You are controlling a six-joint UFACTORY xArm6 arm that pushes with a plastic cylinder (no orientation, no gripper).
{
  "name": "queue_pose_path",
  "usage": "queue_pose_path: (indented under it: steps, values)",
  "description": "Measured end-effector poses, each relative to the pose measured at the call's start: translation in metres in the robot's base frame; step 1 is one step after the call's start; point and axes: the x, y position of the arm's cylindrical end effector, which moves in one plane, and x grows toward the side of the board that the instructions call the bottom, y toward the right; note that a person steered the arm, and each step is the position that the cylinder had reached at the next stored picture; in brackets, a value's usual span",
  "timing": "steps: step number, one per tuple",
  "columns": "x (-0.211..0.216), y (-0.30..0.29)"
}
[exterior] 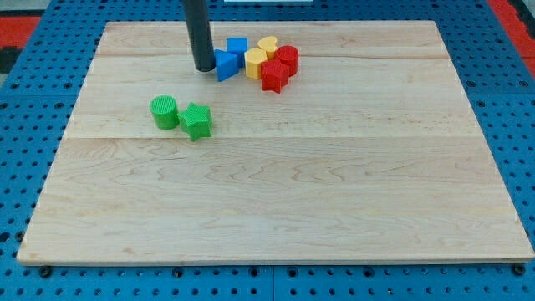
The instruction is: Move the red blocks towards the green blocks
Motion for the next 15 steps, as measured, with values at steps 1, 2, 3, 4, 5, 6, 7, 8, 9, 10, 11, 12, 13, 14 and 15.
queue_pose_path:
  steps: [1,2,3,4,5,6,7,8,9,10,11,12,13,14,15]
  values:
    - [0.006,-0.002]
    - [0.052,0.013]
    - [0.093,0.081]
    - [0.1,0.182]
    - [0.043,0.242]
    - [-0.016,0.267]
    - [-0.033,0.232]
    - [-0.048,0.148]
    - [-0.045,0.107]
    - [-0.015,0.107]
    - [-0.022,0.113]
    - [-0.022,0.134]
    - [-0.022,0.162]
    - [-0.001,0.17]
    - [0.015,0.132]
